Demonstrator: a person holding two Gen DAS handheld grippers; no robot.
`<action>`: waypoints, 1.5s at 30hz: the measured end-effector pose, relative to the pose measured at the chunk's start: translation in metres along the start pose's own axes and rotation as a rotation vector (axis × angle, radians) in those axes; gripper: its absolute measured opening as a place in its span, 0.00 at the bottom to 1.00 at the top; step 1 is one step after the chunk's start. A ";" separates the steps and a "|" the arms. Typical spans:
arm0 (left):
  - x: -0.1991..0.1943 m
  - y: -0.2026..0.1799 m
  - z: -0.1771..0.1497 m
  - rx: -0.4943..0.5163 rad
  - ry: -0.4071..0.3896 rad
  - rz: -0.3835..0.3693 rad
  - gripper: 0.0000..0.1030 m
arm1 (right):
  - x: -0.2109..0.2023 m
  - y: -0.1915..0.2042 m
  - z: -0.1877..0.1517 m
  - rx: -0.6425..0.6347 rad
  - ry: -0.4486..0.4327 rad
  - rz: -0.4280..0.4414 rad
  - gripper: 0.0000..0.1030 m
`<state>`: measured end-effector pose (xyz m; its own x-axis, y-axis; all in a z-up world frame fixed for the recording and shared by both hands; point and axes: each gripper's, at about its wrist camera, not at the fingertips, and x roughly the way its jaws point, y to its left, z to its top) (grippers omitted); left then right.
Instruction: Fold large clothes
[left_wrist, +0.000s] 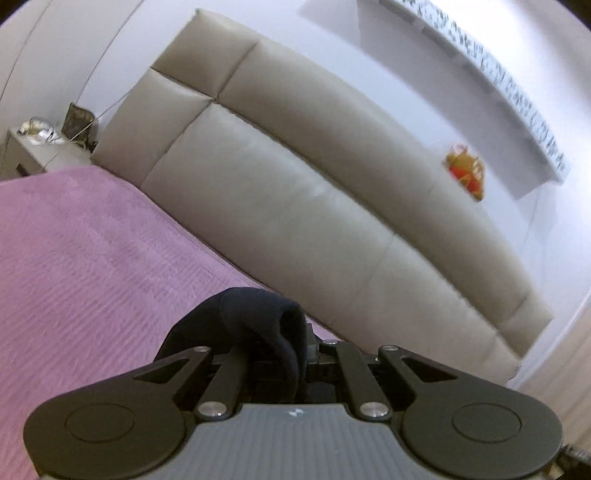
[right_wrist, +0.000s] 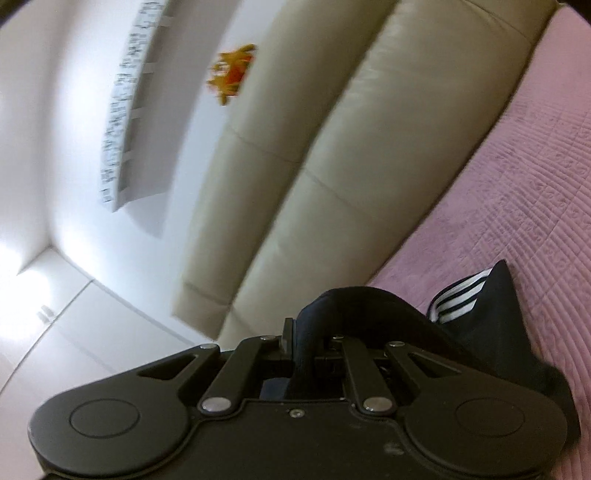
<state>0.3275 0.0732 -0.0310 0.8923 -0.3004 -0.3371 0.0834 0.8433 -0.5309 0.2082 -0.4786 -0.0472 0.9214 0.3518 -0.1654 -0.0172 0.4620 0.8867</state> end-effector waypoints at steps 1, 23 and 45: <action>0.017 0.000 0.000 0.011 0.008 0.007 0.06 | 0.010 -0.009 0.002 0.004 -0.002 -0.017 0.08; 0.189 0.065 -0.037 -0.063 0.112 0.102 0.71 | 0.124 -0.100 0.016 -0.073 0.024 -0.149 0.84; 0.292 0.043 -0.110 0.541 0.345 0.206 1.00 | 0.251 -0.118 -0.025 -0.738 0.359 -0.621 0.69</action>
<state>0.5424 -0.0274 -0.2381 0.7287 -0.1587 -0.6662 0.2172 0.9761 0.0051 0.4316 -0.4241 -0.2043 0.6813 0.0468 -0.7305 0.0765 0.9879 0.1346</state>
